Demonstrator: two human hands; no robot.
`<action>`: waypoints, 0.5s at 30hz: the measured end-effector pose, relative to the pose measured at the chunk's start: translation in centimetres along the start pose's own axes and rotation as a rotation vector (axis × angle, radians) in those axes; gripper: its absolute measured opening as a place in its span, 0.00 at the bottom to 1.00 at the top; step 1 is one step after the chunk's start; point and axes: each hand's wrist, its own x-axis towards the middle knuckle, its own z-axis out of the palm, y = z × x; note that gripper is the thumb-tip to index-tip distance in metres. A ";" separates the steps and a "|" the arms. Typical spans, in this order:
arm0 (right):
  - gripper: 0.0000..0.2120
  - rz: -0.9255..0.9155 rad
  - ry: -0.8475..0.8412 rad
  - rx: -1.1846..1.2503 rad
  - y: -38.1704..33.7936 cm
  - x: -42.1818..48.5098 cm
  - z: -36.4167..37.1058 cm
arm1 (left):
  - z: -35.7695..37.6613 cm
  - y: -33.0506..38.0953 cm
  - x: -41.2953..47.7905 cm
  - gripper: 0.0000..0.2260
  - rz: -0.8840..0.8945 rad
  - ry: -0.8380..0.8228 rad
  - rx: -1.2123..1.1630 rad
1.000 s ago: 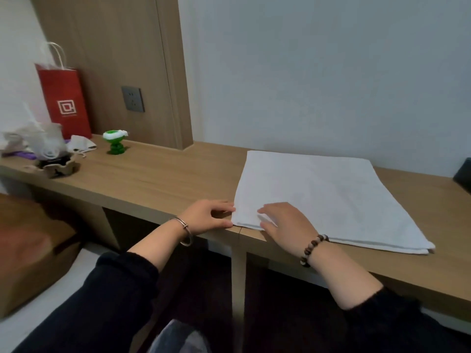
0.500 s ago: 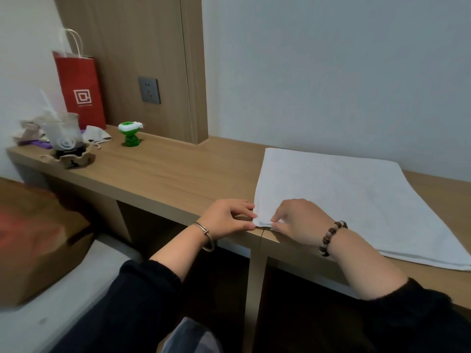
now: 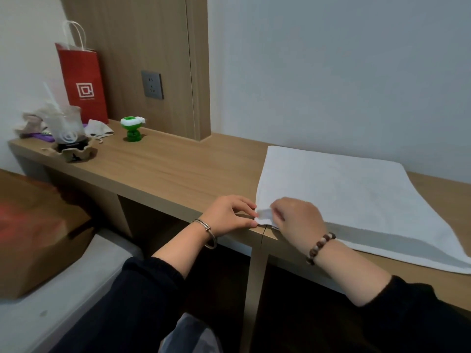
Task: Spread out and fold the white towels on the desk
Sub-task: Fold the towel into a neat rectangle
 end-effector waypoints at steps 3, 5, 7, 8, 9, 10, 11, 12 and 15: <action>0.12 -0.038 -0.064 0.017 0.4 -0.7 0.5 | 0.0 0.0 -0.1 0.08 -0.009 0.010 -0.033; 0.12 -0.070 -0.076 0.045 0.4 -0.8 0.5 | 0.0 0.0 -0.1 0.08 -0.012 0.011 -0.040; 0.11 -0.054 -0.026 0.079 0.2 -0.7 0.5 | 0.0 0.0 -0.1 0.09 -0.017 0.009 -0.051; 0.10 -0.034 0.025 0.099 0.1 -0.6 0.4 | 0.0 0.0 -0.1 0.09 -0.019 0.006 -0.048; 0.10 -0.020 0.069 0.107 -0.1 -0.5 0.4 | 0.0 0.1 0.0 0.09 -0.023 0.004 -0.045; 0.10 -0.023 0.082 0.101 -0.2 -0.4 0.4 | 0.0 0.1 0.0 0.09 -0.026 0.008 -0.048; 0.11 -0.039 0.046 0.080 -0.3 -0.4 0.5 | 0.0 0.1 -0.1 0.09 -0.028 0.013 -0.056; 0.12 -0.064 -0.012 0.052 -0.4 -0.4 0.6 | 0.0 0.1 -0.1 0.09 -0.027 0.015 -0.069; 0.13 -0.112 -0.110 0.026 0.0 -0.4 0.9 | 0.1 0.0 -0.2 0.07 -0.032 0.011 -0.103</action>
